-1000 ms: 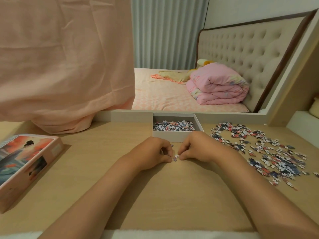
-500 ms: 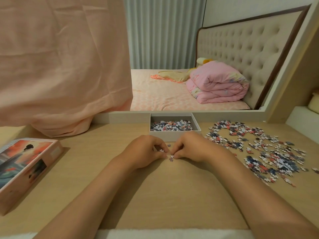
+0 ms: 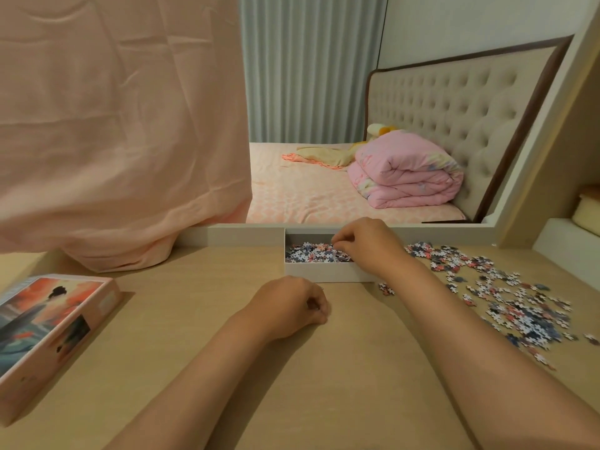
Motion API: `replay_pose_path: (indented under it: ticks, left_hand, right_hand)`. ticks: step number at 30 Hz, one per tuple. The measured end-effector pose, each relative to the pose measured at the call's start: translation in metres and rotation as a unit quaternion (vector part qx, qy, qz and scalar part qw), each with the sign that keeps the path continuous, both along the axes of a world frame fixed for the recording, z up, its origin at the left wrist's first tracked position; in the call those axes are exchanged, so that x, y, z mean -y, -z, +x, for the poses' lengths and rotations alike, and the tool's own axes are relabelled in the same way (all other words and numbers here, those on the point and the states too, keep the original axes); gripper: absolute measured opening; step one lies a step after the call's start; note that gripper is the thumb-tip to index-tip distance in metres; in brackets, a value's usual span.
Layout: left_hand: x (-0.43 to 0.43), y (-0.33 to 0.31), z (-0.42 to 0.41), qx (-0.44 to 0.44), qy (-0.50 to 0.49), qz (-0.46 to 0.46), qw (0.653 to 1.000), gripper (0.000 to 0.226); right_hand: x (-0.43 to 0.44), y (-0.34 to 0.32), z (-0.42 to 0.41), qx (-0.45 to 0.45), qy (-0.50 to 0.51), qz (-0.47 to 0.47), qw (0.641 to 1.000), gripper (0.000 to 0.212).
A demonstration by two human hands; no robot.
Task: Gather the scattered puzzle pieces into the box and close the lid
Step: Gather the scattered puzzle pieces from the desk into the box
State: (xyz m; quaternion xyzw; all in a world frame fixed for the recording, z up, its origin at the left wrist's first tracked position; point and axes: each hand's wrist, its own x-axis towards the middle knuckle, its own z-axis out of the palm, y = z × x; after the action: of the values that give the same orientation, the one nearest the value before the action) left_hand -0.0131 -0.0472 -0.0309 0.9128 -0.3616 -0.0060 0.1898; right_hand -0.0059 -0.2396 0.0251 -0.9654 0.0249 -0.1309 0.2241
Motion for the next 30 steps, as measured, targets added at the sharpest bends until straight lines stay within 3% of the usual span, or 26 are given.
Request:
replay_pose_path:
  ticks: [3, 6, 11, 15, 17, 21, 25, 27, 30]
  left_hand:
    - [-0.008, 0.0, 0.004, -0.039, 0.005, -0.027, 0.999, 0.008]
    - [-0.017, -0.005, 0.01, -0.069, -0.026, -0.109, 0.991, 0.006]
    - [-0.024, -0.017, 0.041, -0.006, -0.102, -0.253, 0.962, 0.007]
    - [-0.003, -0.026, 0.063, 0.027, -0.092, -0.221, 0.971, 0.006]
    - [0.011, -0.028, 0.072, 0.045, -0.085, -0.177, 0.98, 0.004]
    - [0.023, -0.02, 0.081, 0.127, -0.086, -0.055, 0.987, 0.021]
    - [0.019, -0.009, 0.078, 0.117, -0.068, -0.091, 0.987, 0.026]
    - [0.015, -0.005, 0.074, 0.109, -0.045, -0.104, 0.988, 0.029]
    - [0.01, 0.001, 0.07, 0.104, -0.022, -0.074, 0.992, 0.032]
  right_hand:
    - [-0.002, -0.002, 0.006, -0.005, -0.028, 0.024, 0.999, 0.015]
    - [-0.009, 0.002, -0.003, -0.003, -0.073, -0.01, 0.997, 0.011]
    - [-0.023, 0.017, -0.02, -0.075, -0.125, -0.125, 0.981, 0.019]
    - [-0.025, 0.025, -0.02, -0.11, -0.138, -0.173, 0.969, 0.026]
    - [-0.026, 0.029, -0.018, -0.106, -0.133, -0.18, 0.969, 0.025]
    - [-0.022, 0.034, -0.013, -0.096, -0.113, -0.15, 0.978, 0.017]
    - [-0.015, 0.034, -0.012, -0.122, -0.104, -0.128, 0.979, 0.005]
    - [-0.011, 0.028, -0.014, -0.095, -0.103, -0.097, 0.985, 0.006]
    - [-0.003, 0.011, -0.01, 0.023, -0.049, 0.001, 0.999, 0.008]
